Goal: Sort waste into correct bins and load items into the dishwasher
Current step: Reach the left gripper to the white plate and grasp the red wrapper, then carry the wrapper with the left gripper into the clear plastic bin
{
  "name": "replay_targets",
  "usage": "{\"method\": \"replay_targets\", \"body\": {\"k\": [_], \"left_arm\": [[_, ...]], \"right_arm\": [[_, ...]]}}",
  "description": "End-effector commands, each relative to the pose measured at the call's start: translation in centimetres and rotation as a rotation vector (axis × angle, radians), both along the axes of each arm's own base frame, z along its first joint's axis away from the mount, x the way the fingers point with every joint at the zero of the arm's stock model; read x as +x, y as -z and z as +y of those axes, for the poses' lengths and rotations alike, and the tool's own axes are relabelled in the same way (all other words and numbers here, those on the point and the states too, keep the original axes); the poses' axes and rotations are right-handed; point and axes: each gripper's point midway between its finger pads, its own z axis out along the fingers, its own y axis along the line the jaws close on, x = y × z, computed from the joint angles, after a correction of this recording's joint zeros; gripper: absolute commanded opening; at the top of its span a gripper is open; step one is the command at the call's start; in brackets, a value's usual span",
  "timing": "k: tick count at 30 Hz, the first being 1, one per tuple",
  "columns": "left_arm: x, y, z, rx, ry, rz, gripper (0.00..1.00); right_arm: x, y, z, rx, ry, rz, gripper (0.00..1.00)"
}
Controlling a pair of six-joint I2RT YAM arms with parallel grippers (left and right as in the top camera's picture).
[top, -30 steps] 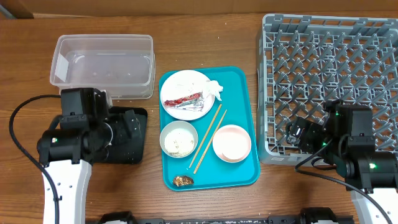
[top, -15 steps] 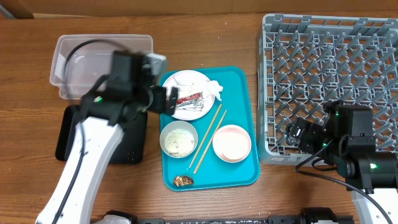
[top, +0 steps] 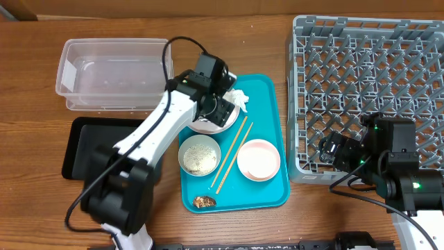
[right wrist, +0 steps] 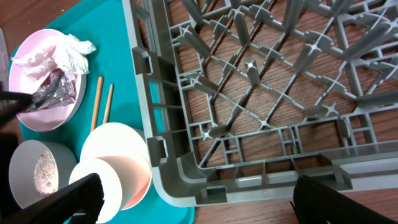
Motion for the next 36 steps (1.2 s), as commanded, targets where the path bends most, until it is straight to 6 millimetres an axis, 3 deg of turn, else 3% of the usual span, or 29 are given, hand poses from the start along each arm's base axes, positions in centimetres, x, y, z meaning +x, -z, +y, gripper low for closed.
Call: {"method": "replay_targets", "body": {"k": [1,13,16,19,20,24,29,36], "left_arm": [[0.1,1.4,0.0,0.032,0.015,0.028,0.75],[0.4,4.7,0.6,0.087,0.008,0.068,0.68],[0.8,4.9,1.1,0.117,-0.003,0.051,0.54],[1.3,4.8,1.3,0.133,-0.012,0.026,0.20],[1.4,4.7,1.4,0.138,-0.015,0.019,0.04],[1.5,4.4,1.4,0.136,-0.015,0.019,0.04],[1.6,1.7,1.3,0.114,-0.051,-0.001,0.04],[3.6,-7.8,1.6,0.043,-0.110,-0.144,0.04]], "right_arm": [[0.4,-1.2,0.1,0.001,-0.009,-0.039,1.00],[0.4,-1.2,0.1,0.002,-0.009,-0.039,1.00],[0.4,-1.2,0.1,0.001,-0.009,-0.036,1.00],[0.4,-1.2,0.1,0.002,-0.009,-0.036,1.00],[0.4,-1.2,0.1,0.002,-0.009,-0.036,1.00],[0.4,-1.2,0.1,0.001,-0.009,-0.035,1.00],[0.2,-1.1,0.1,0.001,-0.009,-0.025,1.00],[0.1,-1.0,0.1,0.001,-0.009,-0.023,1.00]]}}
